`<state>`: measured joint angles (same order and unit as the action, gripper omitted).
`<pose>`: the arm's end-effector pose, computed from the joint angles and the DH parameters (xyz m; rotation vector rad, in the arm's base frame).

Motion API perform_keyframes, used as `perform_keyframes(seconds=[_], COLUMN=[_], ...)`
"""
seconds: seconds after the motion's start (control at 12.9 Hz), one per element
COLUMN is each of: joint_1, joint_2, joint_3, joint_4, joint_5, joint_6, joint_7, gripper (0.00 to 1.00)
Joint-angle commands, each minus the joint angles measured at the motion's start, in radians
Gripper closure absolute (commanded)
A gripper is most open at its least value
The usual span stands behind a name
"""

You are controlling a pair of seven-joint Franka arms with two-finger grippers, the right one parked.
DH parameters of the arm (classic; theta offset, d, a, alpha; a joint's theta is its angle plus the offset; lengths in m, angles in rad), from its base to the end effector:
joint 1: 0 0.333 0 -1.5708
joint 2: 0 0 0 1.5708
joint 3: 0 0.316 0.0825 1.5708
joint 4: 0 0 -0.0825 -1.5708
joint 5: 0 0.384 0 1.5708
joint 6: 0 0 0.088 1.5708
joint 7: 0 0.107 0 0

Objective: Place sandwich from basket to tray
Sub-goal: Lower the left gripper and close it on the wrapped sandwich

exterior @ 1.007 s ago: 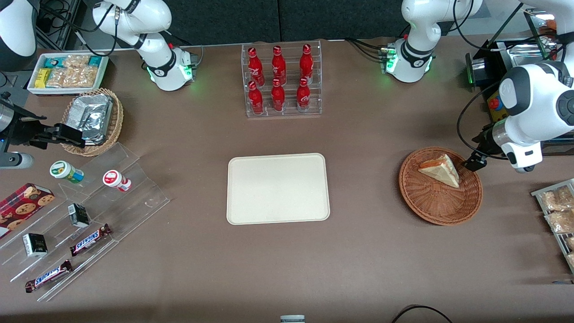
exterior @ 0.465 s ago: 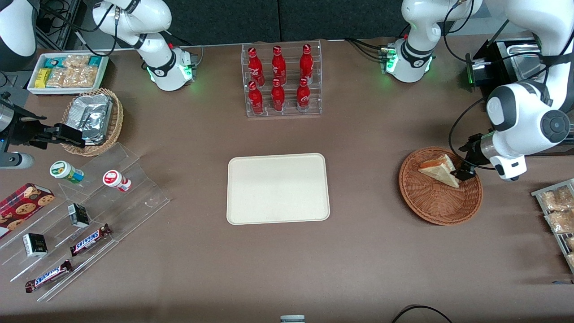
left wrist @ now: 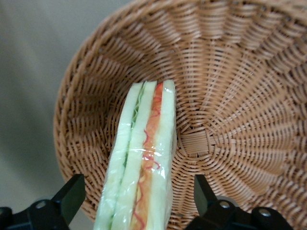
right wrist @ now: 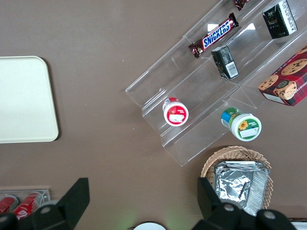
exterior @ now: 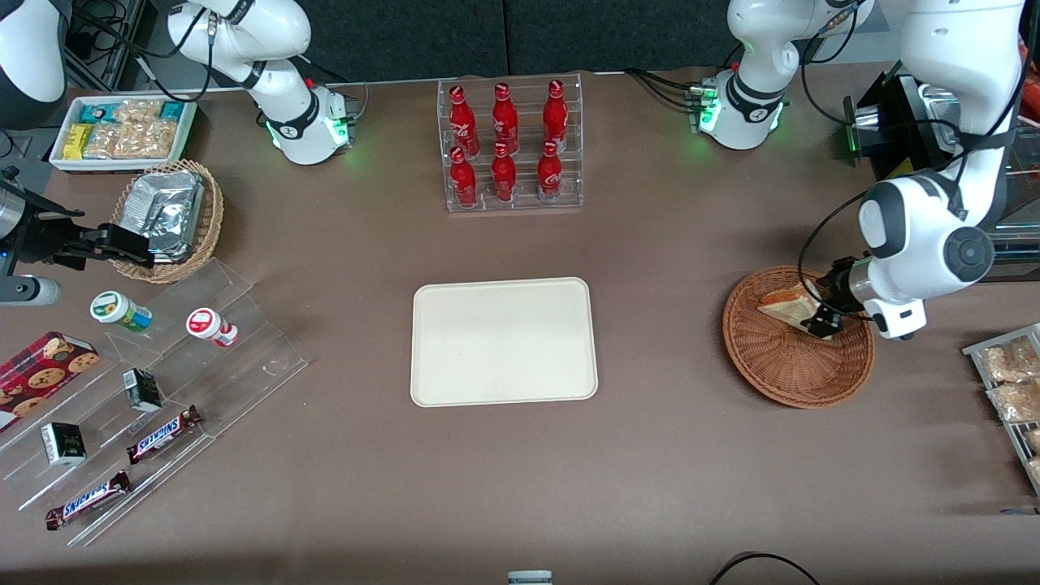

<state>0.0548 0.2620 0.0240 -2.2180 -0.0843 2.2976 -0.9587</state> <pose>0.5282 0.0400 0.2434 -2.6412 -1.6175 0.2898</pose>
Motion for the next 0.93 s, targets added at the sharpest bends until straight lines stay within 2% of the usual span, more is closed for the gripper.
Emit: perform_keyframes(seconds=[0.0, 0.08, 0.15, 0.23, 0.31, 0.54, 0.85], joint_1=[-0.030, -0.032, -0.032, -0.032, -0.032, -0.032, -0.088], joint_2=[0.037, 0.042, 0.040, 0.036, 0.030, -0.007, -0.055], joint_3=[0.001, 0.001, 0.001, 0.001, 0.002, 0.001, -0.051], joint_4=[-0.002, -0.006, -0.011, -0.011, -0.008, 0.015, 0.216], joint_5=[-0.011, -0.009, -0.009, -0.008, -0.008, -0.002, 0.006], joint_6=[0.032, 0.043, 0.045, 0.042, 0.036, -0.022, -0.335], joint_7=[-0.018, -0.017, -0.017, -0.015, -0.015, -0.003, -0.003], gripper=[0.00, 0.02, 0.32, 0.76, 0.99, 1.00, 1.00])
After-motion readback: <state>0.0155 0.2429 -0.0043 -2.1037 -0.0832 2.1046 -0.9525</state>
